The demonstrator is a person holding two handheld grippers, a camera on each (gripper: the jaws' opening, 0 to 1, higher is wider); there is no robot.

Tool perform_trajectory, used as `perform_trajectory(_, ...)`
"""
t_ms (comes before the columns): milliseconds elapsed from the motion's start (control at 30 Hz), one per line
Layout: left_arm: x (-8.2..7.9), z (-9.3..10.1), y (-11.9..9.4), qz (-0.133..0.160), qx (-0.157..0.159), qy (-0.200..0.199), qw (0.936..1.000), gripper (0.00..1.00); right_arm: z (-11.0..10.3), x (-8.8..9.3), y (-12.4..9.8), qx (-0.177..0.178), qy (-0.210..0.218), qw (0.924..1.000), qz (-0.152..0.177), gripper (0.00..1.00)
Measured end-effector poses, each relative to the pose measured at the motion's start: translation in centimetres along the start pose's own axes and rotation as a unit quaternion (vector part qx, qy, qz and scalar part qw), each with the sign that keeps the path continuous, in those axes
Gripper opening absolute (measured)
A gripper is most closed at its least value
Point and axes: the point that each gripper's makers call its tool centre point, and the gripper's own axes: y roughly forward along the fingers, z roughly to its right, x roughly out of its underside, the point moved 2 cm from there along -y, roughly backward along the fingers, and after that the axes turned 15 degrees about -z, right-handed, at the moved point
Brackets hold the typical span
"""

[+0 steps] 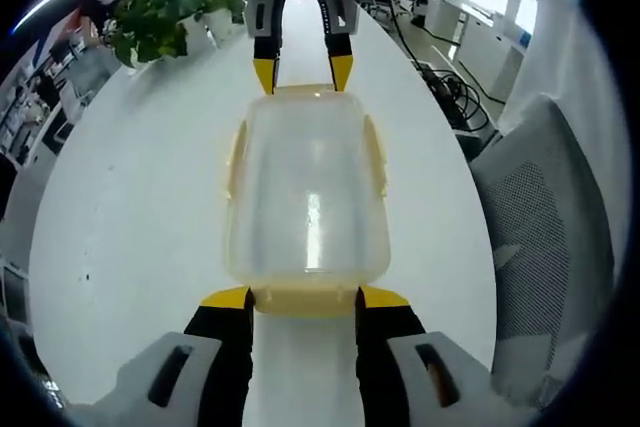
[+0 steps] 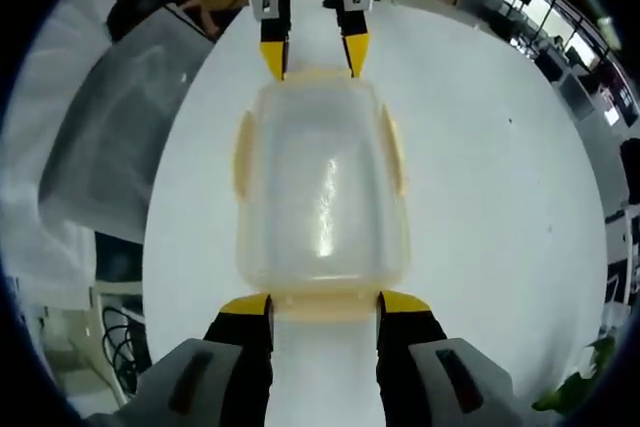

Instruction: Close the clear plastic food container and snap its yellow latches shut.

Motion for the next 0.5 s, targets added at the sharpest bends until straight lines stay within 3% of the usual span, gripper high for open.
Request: perform_trajectory(500,-0.06,0.1,0.54,0.002,0.01,-0.001,0.9999,0.39,-0.01,0.26,0.68,-0.007,0.006,1.0,0.001,0.39)
